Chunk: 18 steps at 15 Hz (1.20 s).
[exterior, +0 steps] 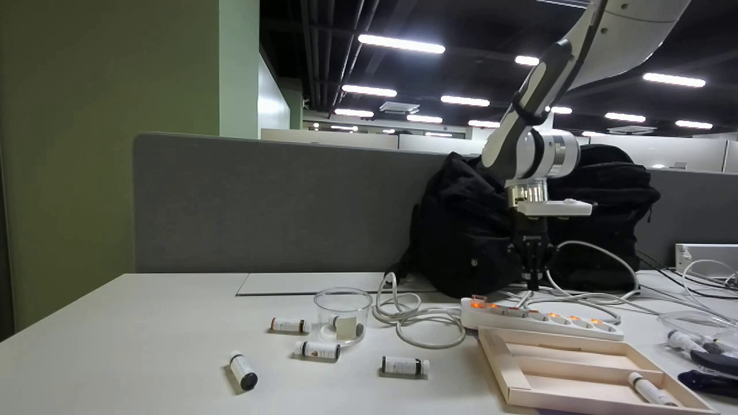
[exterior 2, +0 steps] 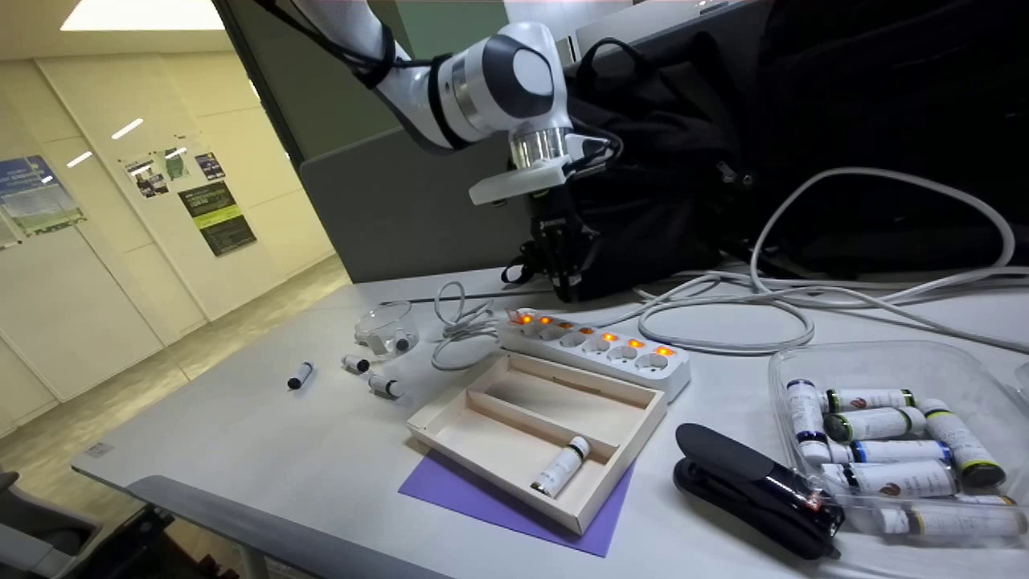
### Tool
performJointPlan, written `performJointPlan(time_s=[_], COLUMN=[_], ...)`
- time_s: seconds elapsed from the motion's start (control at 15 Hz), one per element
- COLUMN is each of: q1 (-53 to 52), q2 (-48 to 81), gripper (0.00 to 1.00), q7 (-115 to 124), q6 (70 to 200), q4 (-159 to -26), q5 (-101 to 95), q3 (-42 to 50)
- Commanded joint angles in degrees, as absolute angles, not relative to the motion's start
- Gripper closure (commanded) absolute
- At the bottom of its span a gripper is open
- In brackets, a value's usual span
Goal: Switch on the fourth switch from the right
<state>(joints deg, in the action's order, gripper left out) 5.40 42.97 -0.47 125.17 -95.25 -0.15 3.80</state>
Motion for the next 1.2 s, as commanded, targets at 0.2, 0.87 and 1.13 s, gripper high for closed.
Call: performJointPlan(time_s=[0.2,0.87,1.13], q1=[4.48,3.99,4.14], q2=[47.80,49.18,50.18], gripper=[1.00,1.00,1.00], q7=[0.15,1.47,1.40], q6=[130.87,129.78,128.27], q4=[-92.97,-92.09,-91.69], q5=[-2.88,-4.31,-4.14], q3=[4.95,6.32,6.50])
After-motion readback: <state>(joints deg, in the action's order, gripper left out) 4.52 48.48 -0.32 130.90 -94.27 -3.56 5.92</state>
